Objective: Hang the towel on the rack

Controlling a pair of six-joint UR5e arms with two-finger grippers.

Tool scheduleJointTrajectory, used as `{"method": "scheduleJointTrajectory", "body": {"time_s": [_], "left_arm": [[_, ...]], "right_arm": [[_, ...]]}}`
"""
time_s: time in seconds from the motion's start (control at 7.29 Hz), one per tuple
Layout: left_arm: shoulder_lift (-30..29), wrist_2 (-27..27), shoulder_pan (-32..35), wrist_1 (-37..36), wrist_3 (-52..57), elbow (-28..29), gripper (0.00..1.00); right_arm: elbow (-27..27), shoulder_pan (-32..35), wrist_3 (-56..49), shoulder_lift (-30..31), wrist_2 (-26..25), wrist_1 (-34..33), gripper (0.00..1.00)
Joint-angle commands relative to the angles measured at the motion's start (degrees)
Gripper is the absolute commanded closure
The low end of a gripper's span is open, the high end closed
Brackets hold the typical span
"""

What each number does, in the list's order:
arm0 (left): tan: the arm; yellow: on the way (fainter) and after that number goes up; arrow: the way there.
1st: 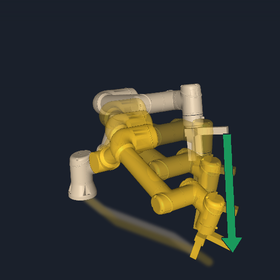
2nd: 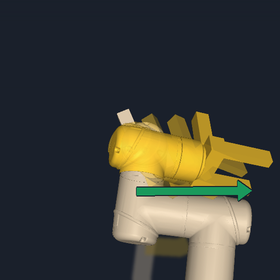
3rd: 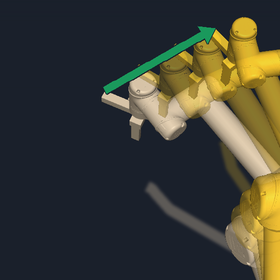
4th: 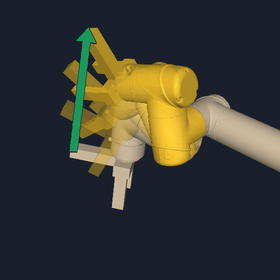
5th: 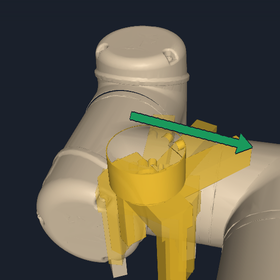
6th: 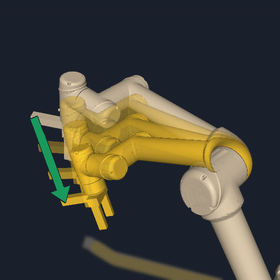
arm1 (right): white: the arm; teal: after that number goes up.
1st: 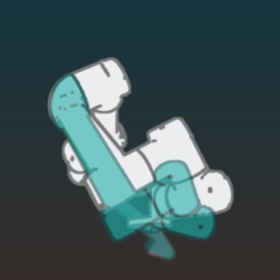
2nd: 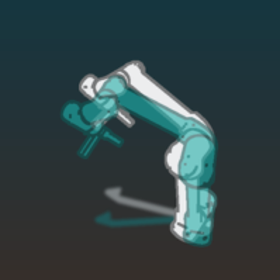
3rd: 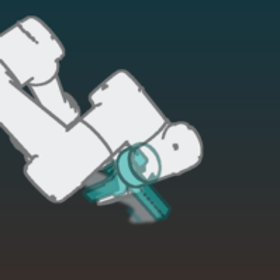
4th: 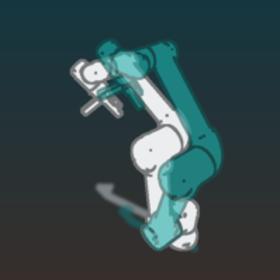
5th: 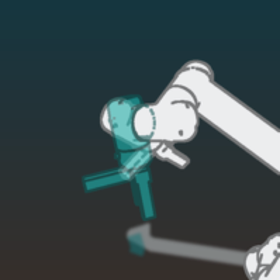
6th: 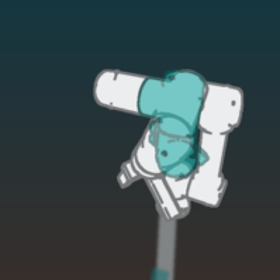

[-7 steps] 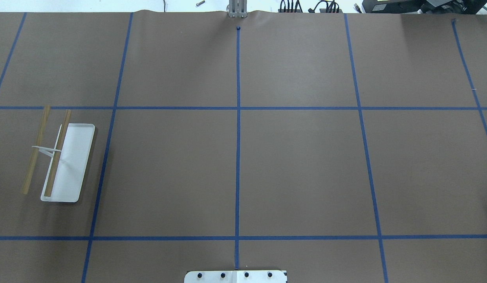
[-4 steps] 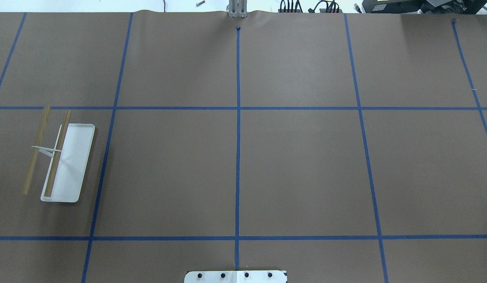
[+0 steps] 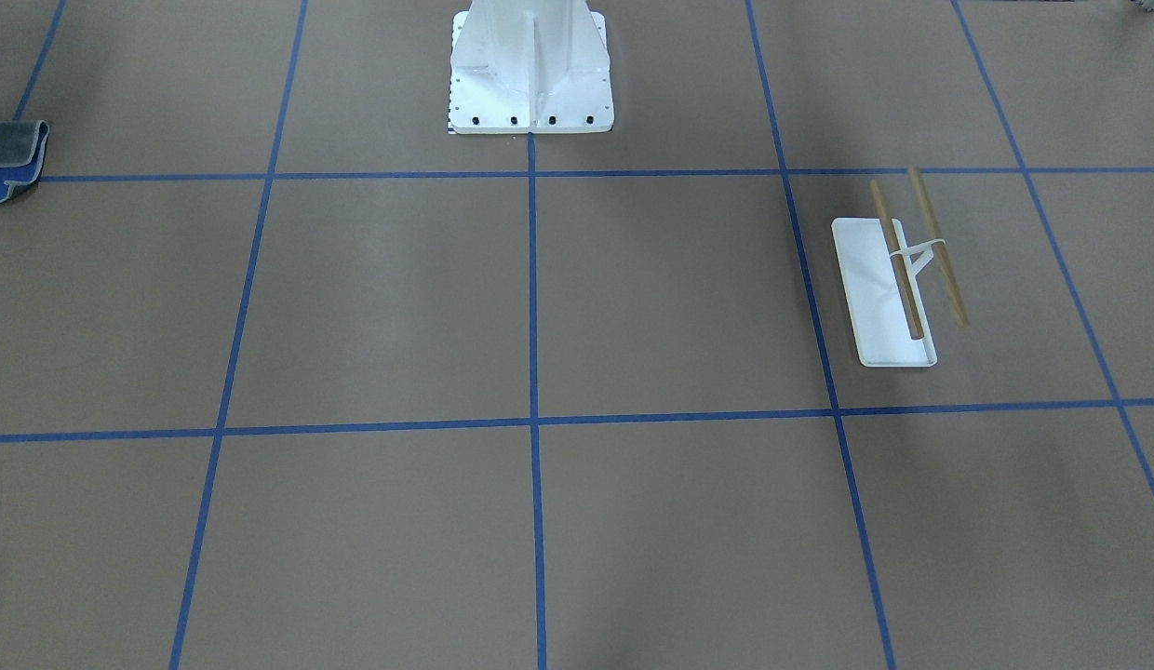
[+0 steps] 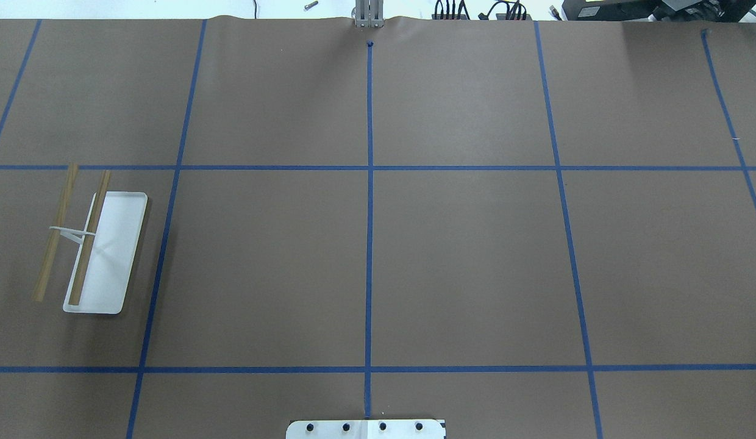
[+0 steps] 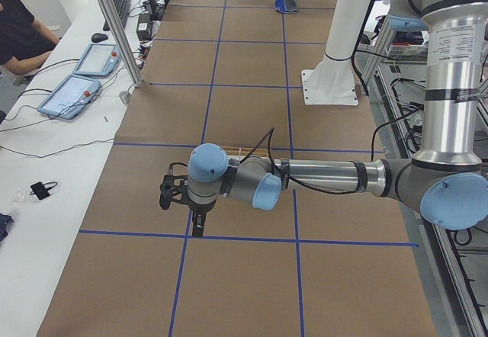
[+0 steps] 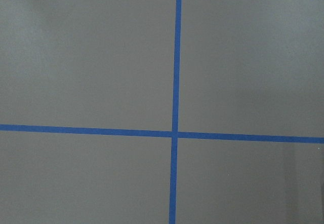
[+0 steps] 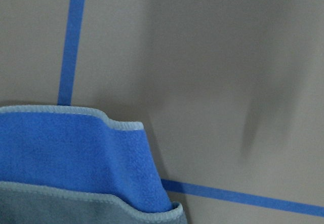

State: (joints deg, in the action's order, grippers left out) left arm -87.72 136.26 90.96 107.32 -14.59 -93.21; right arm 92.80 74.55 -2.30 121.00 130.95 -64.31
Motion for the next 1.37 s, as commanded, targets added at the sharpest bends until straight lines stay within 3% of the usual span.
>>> {"method": "scheduleJointTrajectory", "body": {"time_s": [0.0, 0.96, 1.1, 1.23], "left_arm": [[0.0, 0.1, 0.0, 0.0, 0.0, 0.0, 0.02], [-0.2, 0.0, 0.0, 0.0, 0.0, -0.1, 0.02], [-0.6, 0.0, 0.0, 0.0, 0.0, 0.0, 0.02], [-0.6, 0.1, 0.0, 0.0, 0.0, -0.1, 0.02]], "right_arm": [[-1.6, -0.9, -2.4, -0.3, 0.2, 0.1, 0.00], [-4.5, -2.0, -6.4, -0.7, 4.5, 0.1, 0.00], [-5.4, -2.0, -6.7, -0.7, 5.4, 0.2, 0.04], [-5.5, -2.0, -6.9, -0.6, 5.7, 0.2, 0.18]]}}
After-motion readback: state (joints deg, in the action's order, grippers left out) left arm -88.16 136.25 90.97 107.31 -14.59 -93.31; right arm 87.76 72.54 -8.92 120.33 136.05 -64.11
